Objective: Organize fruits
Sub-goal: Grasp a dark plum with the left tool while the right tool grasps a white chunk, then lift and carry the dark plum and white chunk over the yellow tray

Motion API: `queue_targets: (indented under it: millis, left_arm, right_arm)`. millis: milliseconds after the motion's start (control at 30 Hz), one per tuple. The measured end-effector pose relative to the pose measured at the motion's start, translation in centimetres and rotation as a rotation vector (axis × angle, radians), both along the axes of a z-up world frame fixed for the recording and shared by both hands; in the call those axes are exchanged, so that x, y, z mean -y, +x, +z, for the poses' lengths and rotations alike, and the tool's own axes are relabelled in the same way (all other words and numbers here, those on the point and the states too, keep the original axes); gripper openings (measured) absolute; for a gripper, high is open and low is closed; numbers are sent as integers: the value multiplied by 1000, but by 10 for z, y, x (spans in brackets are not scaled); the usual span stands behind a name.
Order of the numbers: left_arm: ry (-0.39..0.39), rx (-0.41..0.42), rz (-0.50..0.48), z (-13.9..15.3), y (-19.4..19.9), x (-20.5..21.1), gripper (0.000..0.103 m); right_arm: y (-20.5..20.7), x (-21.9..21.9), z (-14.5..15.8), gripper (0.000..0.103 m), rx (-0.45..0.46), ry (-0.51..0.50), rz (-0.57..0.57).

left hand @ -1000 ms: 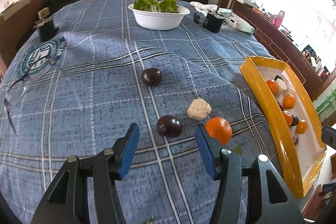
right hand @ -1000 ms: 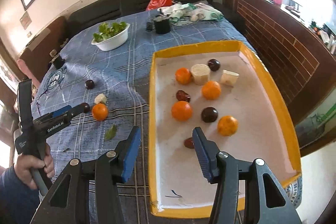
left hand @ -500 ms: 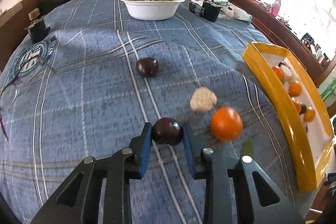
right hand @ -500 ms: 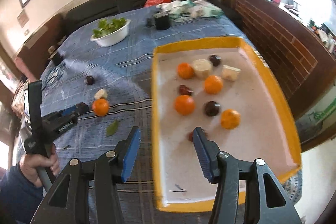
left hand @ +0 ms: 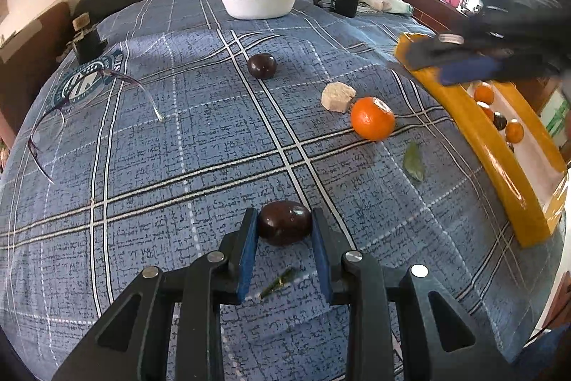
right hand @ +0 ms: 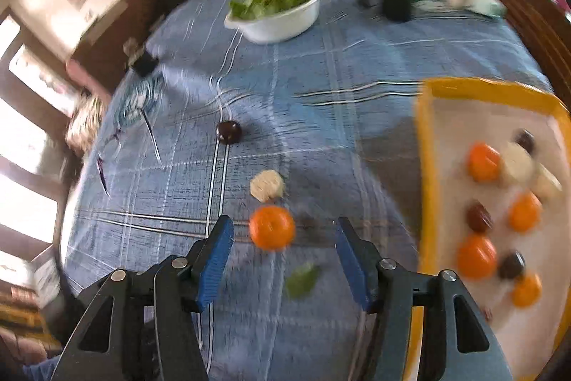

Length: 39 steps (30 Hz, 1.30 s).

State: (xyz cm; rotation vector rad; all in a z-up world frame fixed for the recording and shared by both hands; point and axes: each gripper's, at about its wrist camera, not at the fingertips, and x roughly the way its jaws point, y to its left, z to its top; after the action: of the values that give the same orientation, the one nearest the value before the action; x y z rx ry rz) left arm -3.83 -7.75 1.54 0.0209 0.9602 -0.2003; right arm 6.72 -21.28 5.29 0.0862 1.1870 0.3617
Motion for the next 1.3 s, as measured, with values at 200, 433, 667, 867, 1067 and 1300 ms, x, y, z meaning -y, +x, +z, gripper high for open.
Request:
queue_targets:
  millis: [200,433,667,867,1067,1300]
  left_arm:
    - [-1,1,-12,-1,1,-1,28]
    - [3,0,-25,-1,1,-1,28]
    - [-3,6,-23,-2,2,-1,28]
    - [-6,6,-23,-2,3,-2,28]
    - [-15,0,-15,-2,4,-3,28]
    - [-5,-15,-9,1,-3,3,28]
  right_arm:
    - [23,-37,-27,63,-11,-110,85]
    - [36,-61,-48,36,-25,-227,151]
    - [27,-58,-27,31,60,-196,123]
    - [-19,-37,10,32,125,-76,108]
    - [-72,-29,-18,32,24,-50,126]
    - [-88,-13,-29,32,-3,-26,78]
